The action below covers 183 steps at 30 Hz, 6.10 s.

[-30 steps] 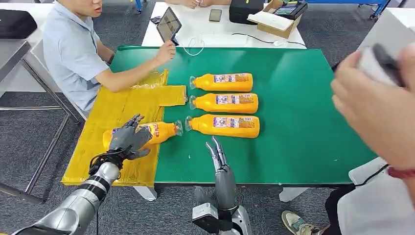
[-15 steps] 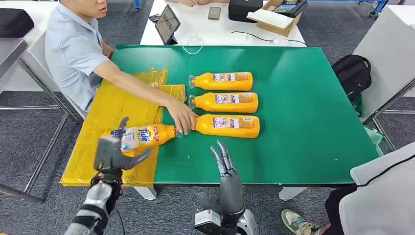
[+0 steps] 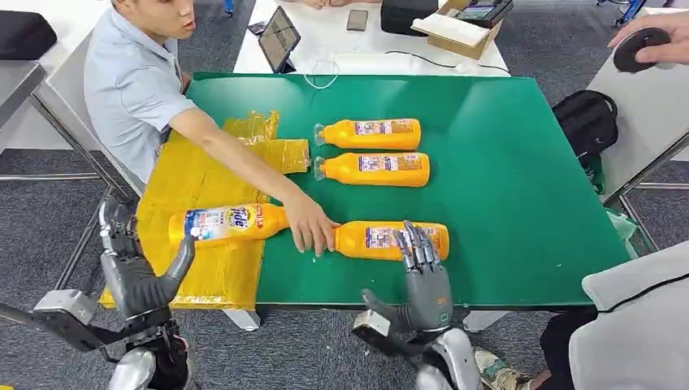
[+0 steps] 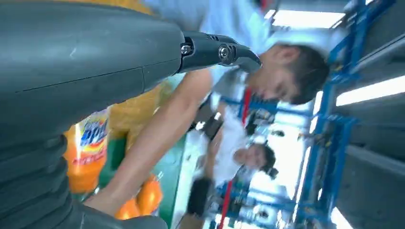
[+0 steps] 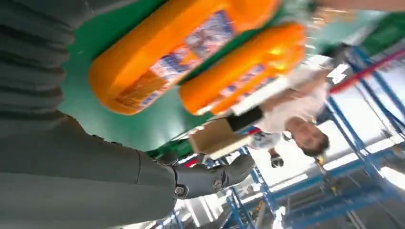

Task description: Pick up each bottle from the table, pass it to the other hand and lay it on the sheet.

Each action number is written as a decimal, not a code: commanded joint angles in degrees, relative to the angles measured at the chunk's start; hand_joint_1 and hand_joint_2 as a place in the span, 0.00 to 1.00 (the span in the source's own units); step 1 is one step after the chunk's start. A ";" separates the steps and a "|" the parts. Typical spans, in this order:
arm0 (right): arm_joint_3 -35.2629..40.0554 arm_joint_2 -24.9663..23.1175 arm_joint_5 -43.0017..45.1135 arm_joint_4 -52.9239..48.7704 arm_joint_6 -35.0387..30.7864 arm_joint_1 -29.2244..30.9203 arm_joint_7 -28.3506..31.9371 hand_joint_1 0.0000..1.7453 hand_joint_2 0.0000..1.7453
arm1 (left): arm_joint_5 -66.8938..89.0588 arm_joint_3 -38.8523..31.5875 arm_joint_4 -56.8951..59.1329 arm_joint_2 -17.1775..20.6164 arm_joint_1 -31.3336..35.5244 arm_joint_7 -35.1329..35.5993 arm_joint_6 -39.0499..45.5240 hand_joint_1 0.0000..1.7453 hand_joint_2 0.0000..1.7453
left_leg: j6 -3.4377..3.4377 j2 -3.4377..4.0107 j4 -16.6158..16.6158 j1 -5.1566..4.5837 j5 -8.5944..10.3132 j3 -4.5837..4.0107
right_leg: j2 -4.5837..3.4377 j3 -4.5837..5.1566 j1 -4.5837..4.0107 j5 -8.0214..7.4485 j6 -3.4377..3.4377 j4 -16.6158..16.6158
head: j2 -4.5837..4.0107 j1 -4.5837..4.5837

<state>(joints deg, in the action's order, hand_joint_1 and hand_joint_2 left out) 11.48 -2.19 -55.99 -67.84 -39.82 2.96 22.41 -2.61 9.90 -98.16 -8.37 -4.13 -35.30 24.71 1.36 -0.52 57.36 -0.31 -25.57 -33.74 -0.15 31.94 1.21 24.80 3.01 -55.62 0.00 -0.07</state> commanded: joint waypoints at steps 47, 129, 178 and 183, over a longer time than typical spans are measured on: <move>-1.92 0.56 -19.70 51.72 27.82 32.54 -29.78 0.00 1.00 | 11.37 13.35 16.35 1.33 10.09 7.32 5.53 0.00 1.00 | -0.01 0.07 -0.02 0.03 0.08 0.29 | -0.01 -0.24 -0.04 -0.09 -0.01 0.03 | 0.00 0.00; 11.64 -6.45 32.31 17.90 17.23 13.42 10.83 1.00 1.00 | -15.79 20.35 21.29 0.99 4.67 5.33 -21.54 0.00 1.00 | -0.04 0.14 0.00 0.08 -0.02 -0.05 | -0.21 0.03 -0.08 -0.04 -0.02 0.05 | 0.00 0.00; 34.16 -4.53 25.02 -2.01 -0.18 6.95 17.59 0.00 0.00 | -36.75 9.65 7.55 -0.85 1.77 13.80 -25.53 1.00 1.00 | -0.03 0.12 0.04 0.10 -0.04 -0.11 | -0.15 0.07 -0.08 0.01 -0.02 0.00 | 0.00 -0.02; 29.05 -3.25 18.23 -14.90 -0.18 -0.52 17.59 0.00 0.00 | -29.95 6.41 8.26 -0.47 2.33 11.21 -20.58 1.00 1.00 | -0.07 0.00 0.03 0.11 -0.06 -0.11 | -0.06 0.03 -0.10 0.06 -0.07 -0.01 | 0.00 0.00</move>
<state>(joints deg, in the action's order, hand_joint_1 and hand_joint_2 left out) 40.68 -9.86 -30.08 -60.62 -39.17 10.74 39.19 -39.19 22.01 -90.42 -8.50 -2.11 -22.56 -0.70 1.38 -0.49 57.34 -0.28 -25.55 -33.94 -0.31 32.09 1.20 24.77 3.08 -55.61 0.00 -0.07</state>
